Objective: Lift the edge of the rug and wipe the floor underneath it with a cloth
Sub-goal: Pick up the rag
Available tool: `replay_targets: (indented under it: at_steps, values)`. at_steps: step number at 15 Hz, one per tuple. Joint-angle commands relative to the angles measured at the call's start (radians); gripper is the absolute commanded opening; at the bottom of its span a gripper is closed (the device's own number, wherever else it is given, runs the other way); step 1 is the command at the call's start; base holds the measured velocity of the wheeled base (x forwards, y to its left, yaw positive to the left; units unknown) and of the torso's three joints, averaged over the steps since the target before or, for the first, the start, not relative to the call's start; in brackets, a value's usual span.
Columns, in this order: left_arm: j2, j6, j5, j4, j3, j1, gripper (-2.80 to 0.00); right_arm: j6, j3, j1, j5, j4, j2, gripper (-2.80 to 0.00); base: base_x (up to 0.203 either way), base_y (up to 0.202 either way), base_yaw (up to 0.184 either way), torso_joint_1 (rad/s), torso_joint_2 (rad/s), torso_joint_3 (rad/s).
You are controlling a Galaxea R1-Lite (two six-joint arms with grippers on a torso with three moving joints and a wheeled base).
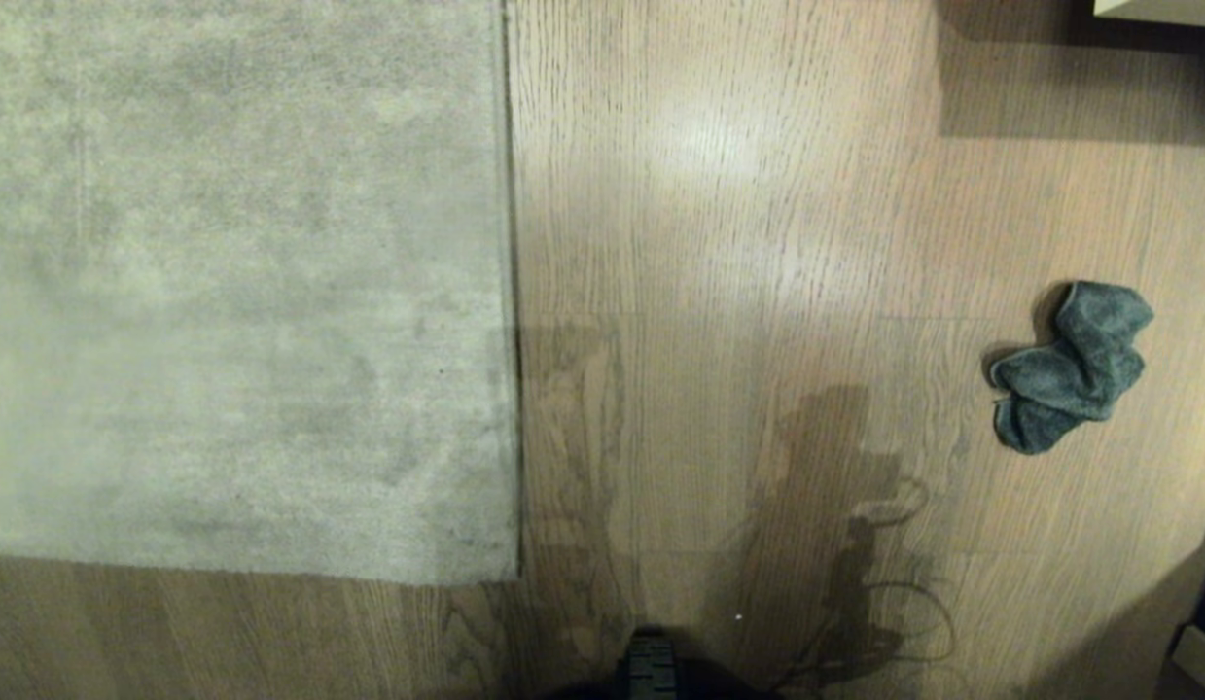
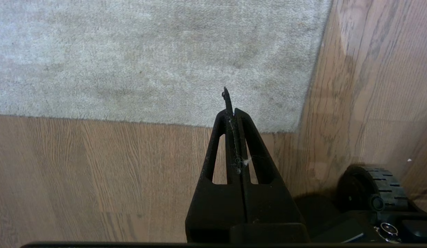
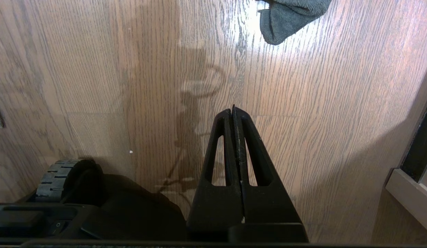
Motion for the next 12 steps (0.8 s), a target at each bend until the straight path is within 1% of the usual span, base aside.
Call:
replay_targets:
  at_steps: [1, 12]
  values:
    - [0.000, -0.001, 0.000, 0.000, 0.000, 0.000, -2.80, -0.001, 0.000, 0.000, 0.000, 0.000, 0.000, -2.80, 0.000, 0.000, 0.000, 0.000, 0.00, 0.000]
    - [0.000, -0.001, 0.000, 0.000, 0.000, 0.000, -2.80, -0.001, 0.000, 0.000, 0.001, 0.000, 0.000, -2.80, 0.000, 0.000, 0.000, 0.000, 0.00, 0.000]
